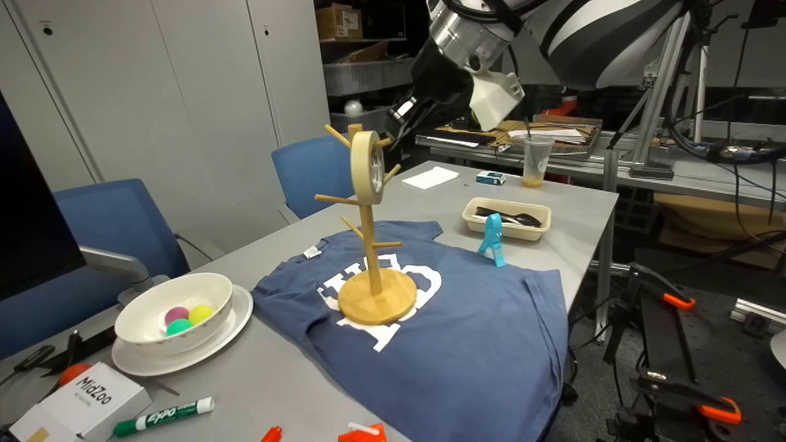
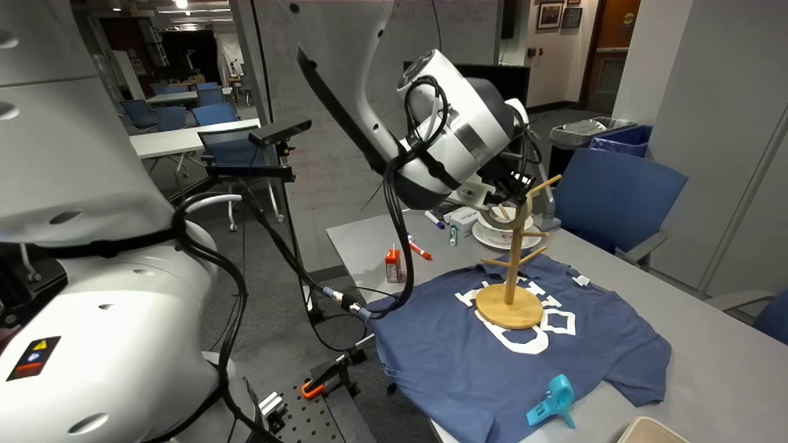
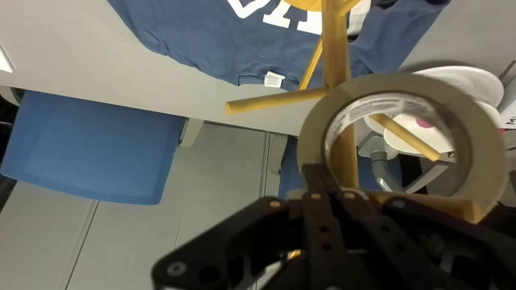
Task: Unhang the tape from the wooden rack and put it on the table
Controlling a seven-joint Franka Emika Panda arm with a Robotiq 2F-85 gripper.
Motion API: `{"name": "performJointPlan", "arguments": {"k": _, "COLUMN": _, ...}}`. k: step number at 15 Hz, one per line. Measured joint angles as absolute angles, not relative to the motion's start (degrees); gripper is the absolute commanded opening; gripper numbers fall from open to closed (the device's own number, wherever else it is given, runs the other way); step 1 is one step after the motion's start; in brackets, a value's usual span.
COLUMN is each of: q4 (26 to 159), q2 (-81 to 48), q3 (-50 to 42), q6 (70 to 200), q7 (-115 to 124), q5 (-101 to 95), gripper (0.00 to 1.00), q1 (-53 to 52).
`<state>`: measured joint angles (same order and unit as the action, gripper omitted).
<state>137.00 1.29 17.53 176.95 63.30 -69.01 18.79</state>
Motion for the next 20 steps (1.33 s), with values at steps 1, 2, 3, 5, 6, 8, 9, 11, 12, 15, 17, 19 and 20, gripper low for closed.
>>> {"name": "performJointPlan", "arguments": {"k": 1, "q4": 137.3, "q2": 1.3, "q3": 17.3, "q6": 177.7, "q7": 63.7, "q5": -69.6, "gripper": 0.00, "q1": 18.8}}
{"name": "performJointPlan", "arguments": {"k": 2, "q4": 137.6, "q2": 1.3, "q3": 17.0, "q6": 178.7, "q7": 63.8, "q5": -70.1, "gripper": 0.00, "q1": 18.9}}
{"name": "performJointPlan", "arguments": {"k": 3, "q4": 138.0, "q2": 1.4, "q3": 16.8, "q6": 179.8, "q7": 63.9, "q5": -70.5, "gripper": 0.00, "q1": 19.0}}
{"name": "performJointPlan", "arguments": {"k": 5, "q4": 138.7, "q2": 1.6, "q3": 16.5, "q6": 181.8, "q7": 63.9, "q5": -71.1, "gripper": 0.28, "q1": 19.2}}
{"name": "performJointPlan", "arguments": {"k": 6, "q4": 138.9, "q2": 1.6, "q3": 16.4, "q6": 182.6, "q7": 63.9, "q5": -71.3, "gripper": 0.34, "q1": 19.3}}
{"name": "performJointPlan", "arguments": {"k": 8, "q4": 139.2, "q2": 1.7, "q3": 16.1, "q6": 183.3, "q7": 63.9, "q5": -71.3, "gripper": 0.50, "q1": 19.3}}
{"name": "performJointPlan", "arguments": {"k": 9, "q4": 139.2, "q2": 1.7, "q3": 16.0, "q6": 183.3, "q7": 63.9, "q5": -71.3, "gripper": 0.56, "q1": 19.3}}
{"name": "performJointPlan", "arguments": {"k": 11, "q4": 139.2, "q2": 1.5, "q3": 15.8, "q6": 183.3, "q7": 63.9, "q5": -71.3, "gripper": 0.72, "q1": 19.4}}
{"name": "performJointPlan", "arguments": {"k": 12, "q4": 139.1, "q2": 1.5, "q3": 15.7, "q6": 183.3, "q7": 63.9, "q5": -71.3, "gripper": 0.80, "q1": 19.4}}
{"name": "performJointPlan", "arguments": {"k": 15, "q4": 138.7, "q2": 1.2, "q3": 15.3, "q6": 183.3, "q7": 63.9, "q5": -71.3, "gripper": 1.00, "q1": 19.6}}
{"name": "performJointPlan", "arguments": {"k": 17, "q4": 138.2, "q2": 0.7, "q3": 15.1, "q6": 183.3, "q7": 63.9, "q5": -71.3, "gripper": 1.00, "q1": 19.9}}
{"name": "performJointPlan", "arguments": {"k": 19, "q4": 137.7, "q2": -0.1, "q3": 14.9, "q6": 183.3, "q7": 63.9, "q5": -71.4, "gripper": 1.00, "q1": 20.2}}
{"name": "performJointPlan", "arguments": {"k": 20, "q4": 137.5, "q2": -0.5, "q3": 14.8, "q6": 183.3, "q7": 63.9, "q5": -71.4, "gripper": 1.00, "q1": 20.3}}
